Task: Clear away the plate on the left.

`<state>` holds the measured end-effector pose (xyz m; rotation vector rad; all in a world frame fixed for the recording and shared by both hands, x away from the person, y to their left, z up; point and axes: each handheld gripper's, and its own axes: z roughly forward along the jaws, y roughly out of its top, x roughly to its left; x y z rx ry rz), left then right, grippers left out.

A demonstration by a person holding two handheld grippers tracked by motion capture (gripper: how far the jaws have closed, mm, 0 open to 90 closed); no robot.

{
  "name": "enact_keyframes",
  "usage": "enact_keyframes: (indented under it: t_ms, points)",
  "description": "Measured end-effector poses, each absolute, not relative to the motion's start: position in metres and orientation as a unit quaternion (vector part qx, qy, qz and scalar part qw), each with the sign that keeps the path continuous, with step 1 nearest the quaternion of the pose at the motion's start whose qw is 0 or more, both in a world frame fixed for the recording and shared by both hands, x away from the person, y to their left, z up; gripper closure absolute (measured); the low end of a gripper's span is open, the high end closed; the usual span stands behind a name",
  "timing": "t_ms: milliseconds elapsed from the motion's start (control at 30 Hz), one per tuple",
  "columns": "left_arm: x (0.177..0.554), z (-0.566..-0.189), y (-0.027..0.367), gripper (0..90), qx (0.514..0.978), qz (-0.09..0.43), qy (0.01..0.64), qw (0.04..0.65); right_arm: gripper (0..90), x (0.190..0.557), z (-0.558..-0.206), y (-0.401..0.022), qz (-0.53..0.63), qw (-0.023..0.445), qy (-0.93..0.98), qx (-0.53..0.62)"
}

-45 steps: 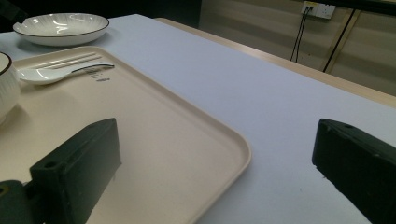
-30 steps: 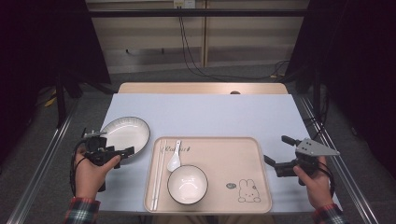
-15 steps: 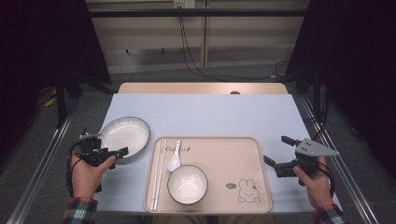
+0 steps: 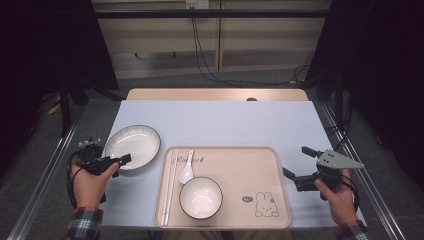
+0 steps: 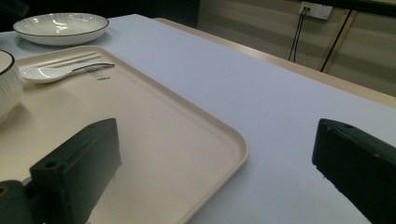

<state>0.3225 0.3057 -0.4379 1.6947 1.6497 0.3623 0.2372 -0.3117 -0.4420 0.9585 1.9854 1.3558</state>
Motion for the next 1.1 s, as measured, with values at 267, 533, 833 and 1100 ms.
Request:
enact_keyframes:
  t_ms: [267,533,833,1100]
  points:
    - [0.321,-0.444,0.317,22.9,0.645,0.155,0.657,0.358,0.4,0.238,-0.442,-0.313,0.503,0.273,0.738,0.357]
    - [0.326,-0.457,0.323,40.1,0.619,0.163,0.682,0.354,0.4,0.238,-0.442,-0.313,0.502,0.274,0.739,0.356]
    - [0.330,-0.471,0.325,59.8,0.591,0.124,0.713,0.356,0.4,0.239,-0.443,-0.314,0.502,0.278,0.736,0.360]
    - [0.333,-0.472,0.328,71.5,0.551,0.100,0.739,0.375,0.4,0.239,-0.443,-0.313,0.499,0.275,0.739,0.359]
